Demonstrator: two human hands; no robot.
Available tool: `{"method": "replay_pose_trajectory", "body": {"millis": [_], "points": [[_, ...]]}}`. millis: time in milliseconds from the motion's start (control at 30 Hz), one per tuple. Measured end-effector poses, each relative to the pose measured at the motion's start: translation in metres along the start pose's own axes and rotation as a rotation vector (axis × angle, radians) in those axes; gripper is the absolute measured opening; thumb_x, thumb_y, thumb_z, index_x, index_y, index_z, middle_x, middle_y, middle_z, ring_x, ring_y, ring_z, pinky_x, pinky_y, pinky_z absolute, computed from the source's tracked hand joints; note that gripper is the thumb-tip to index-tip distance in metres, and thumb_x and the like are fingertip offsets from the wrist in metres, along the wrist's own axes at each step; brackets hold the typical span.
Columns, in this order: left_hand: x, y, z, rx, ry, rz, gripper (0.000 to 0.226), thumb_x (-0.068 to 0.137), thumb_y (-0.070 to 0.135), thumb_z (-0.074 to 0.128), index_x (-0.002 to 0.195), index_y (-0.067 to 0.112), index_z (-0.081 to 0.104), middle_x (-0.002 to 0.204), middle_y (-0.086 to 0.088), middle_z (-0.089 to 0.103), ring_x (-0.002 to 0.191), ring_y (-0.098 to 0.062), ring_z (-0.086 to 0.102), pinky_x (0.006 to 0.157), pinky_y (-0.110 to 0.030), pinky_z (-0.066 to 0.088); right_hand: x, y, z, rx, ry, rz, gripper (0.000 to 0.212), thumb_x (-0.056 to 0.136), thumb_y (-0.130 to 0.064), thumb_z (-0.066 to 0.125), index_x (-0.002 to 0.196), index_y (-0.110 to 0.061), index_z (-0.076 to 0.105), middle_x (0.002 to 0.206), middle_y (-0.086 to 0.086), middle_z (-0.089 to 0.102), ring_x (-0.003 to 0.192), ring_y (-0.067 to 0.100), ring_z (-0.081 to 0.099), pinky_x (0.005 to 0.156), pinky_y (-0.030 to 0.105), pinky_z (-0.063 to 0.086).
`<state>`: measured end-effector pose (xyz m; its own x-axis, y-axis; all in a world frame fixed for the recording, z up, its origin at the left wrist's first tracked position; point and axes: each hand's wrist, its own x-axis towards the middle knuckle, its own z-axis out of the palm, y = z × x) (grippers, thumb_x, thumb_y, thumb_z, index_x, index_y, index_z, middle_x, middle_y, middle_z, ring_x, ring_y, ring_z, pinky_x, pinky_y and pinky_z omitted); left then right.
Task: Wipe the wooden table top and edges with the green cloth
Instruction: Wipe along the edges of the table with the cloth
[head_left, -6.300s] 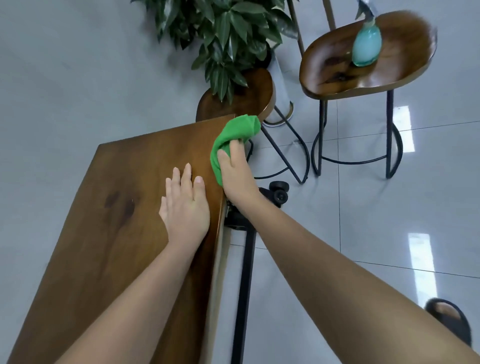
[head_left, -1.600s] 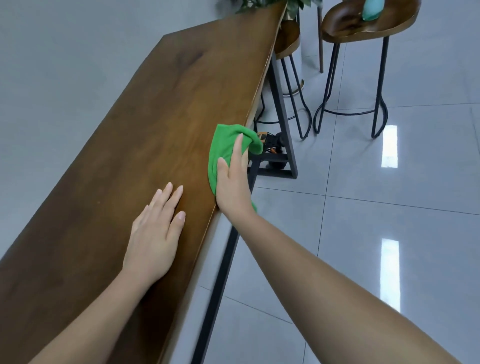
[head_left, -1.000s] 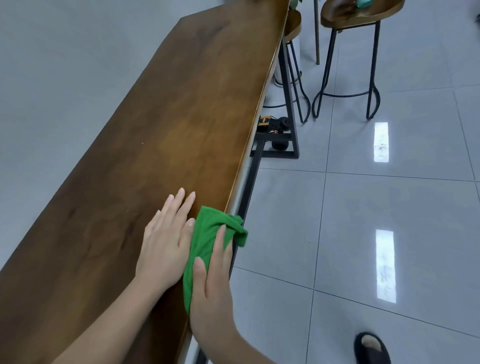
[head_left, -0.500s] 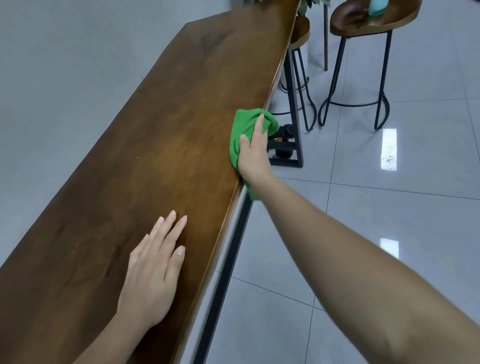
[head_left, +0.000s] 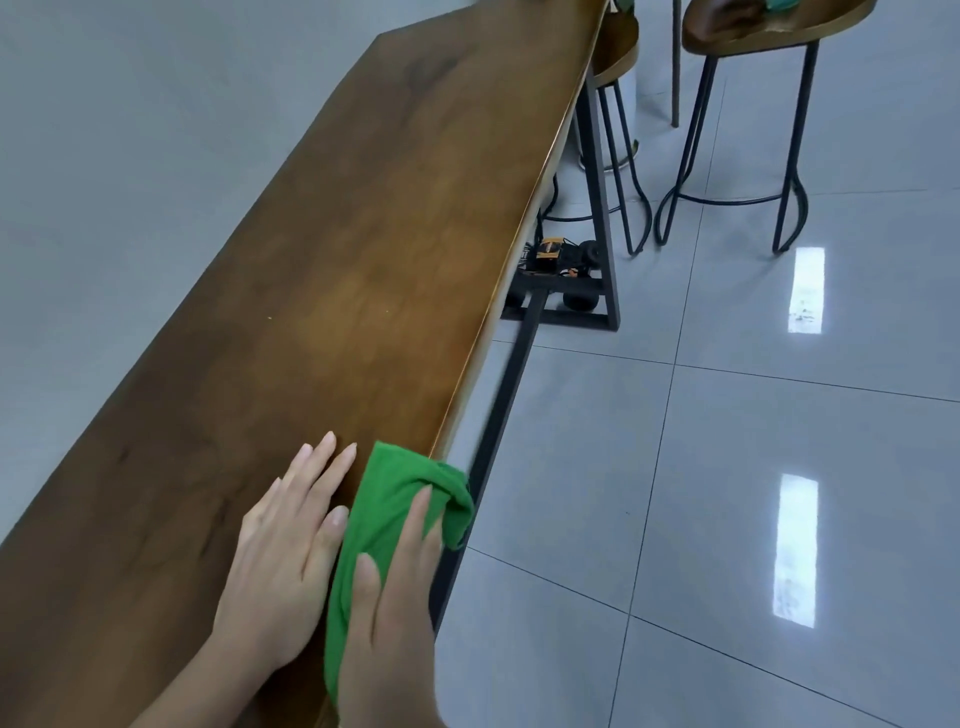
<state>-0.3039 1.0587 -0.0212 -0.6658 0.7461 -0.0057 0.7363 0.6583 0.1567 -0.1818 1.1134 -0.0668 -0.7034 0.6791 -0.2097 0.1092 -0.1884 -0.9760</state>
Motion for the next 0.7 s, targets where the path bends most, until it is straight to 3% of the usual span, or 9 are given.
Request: {"method": "replay_pose_trajectory", "body": {"millis": [133, 233, 333, 433, 533, 700], "points": [[0.001, -0.001, 0.0, 0.004, 0.005, -0.004, 0.054, 0.118, 0.046, 0.026, 0.173, 0.045, 0.029, 0.181, 0.026, 0.019, 0.169, -0.006, 0.014, 0.13, -0.055, 0.027, 0.043, -0.011, -0.012, 0.014, 0.037, -0.058, 0.07, 0.117, -0.052, 0.024, 0.157, -0.068, -0.031, 0.166, -0.041, -0.038, 0.159, -0.01, -0.029, 0.137, 0.036, 0.0], [0.001, 0.001, -0.001, 0.001, 0.018, -0.005, 0.055, 0.117, 0.044, 0.027, 0.172, 0.044, 0.032, 0.18, 0.026, 0.021, 0.169, -0.006, 0.016, 0.129, -0.051, 0.026, 0.12, -0.026, -0.042, 0.088, 0.072, -0.105, 0.072, 0.121, -0.041, 0.032, 0.167, -0.059, -0.02, 0.174, -0.027, -0.03, 0.157, -0.012, -0.028, 0.128, 0.027, -0.001], [0.001, 0.005, -0.002, 0.006, 0.017, -0.015, 0.055, 0.117, 0.048, 0.023, 0.172, 0.043, 0.033, 0.179, 0.029, 0.019, 0.168, -0.002, 0.014, 0.13, -0.047, 0.02, 0.198, -0.05, -0.072, 0.065, 0.092, -0.106, 0.073, 0.12, -0.034, 0.036, 0.174, -0.045, -0.013, 0.185, -0.004, -0.014, 0.165, 0.001, -0.01, 0.128, 0.031, 0.007], [0.002, 0.009, -0.005, 0.004, 0.003, -0.033, 0.059, 0.116, 0.053, 0.018, 0.172, 0.043, 0.033, 0.179, 0.03, 0.017, 0.167, 0.002, 0.01, 0.131, -0.043, 0.016, 0.244, -0.067, -0.092, 0.056, 0.114, -0.089, 0.073, 0.12, -0.029, 0.037, 0.176, -0.036, -0.008, 0.186, 0.001, -0.008, 0.17, 0.019, 0.012, 0.128, 0.042, 0.022], [0.001, 0.01, -0.005, 0.002, 0.0, -0.027, 0.062, 0.114, 0.055, 0.016, 0.172, 0.044, 0.031, 0.18, 0.03, 0.016, 0.167, 0.004, 0.006, 0.132, -0.039, 0.014, 0.242, -0.066, -0.093, 0.059, 0.108, -0.11, 0.072, 0.12, -0.029, 0.036, 0.177, -0.032, -0.008, 0.186, 0.003, -0.007, 0.17, 0.021, 0.012, 0.123, 0.04, 0.025], [-0.01, 0.009, -0.006, 0.012, -0.019, -0.035, 0.067, 0.112, 0.062, 0.008, 0.174, 0.044, 0.024, 0.183, 0.021, 0.014, 0.169, -0.003, 0.005, 0.138, -0.042, 0.012, 0.163, -0.043, -0.062, 0.037, 0.097, -0.143, 0.073, 0.12, -0.031, 0.036, 0.176, -0.035, -0.011, 0.186, 0.002, -0.009, 0.17, 0.016, 0.004, 0.112, 0.027, 0.02]]}}
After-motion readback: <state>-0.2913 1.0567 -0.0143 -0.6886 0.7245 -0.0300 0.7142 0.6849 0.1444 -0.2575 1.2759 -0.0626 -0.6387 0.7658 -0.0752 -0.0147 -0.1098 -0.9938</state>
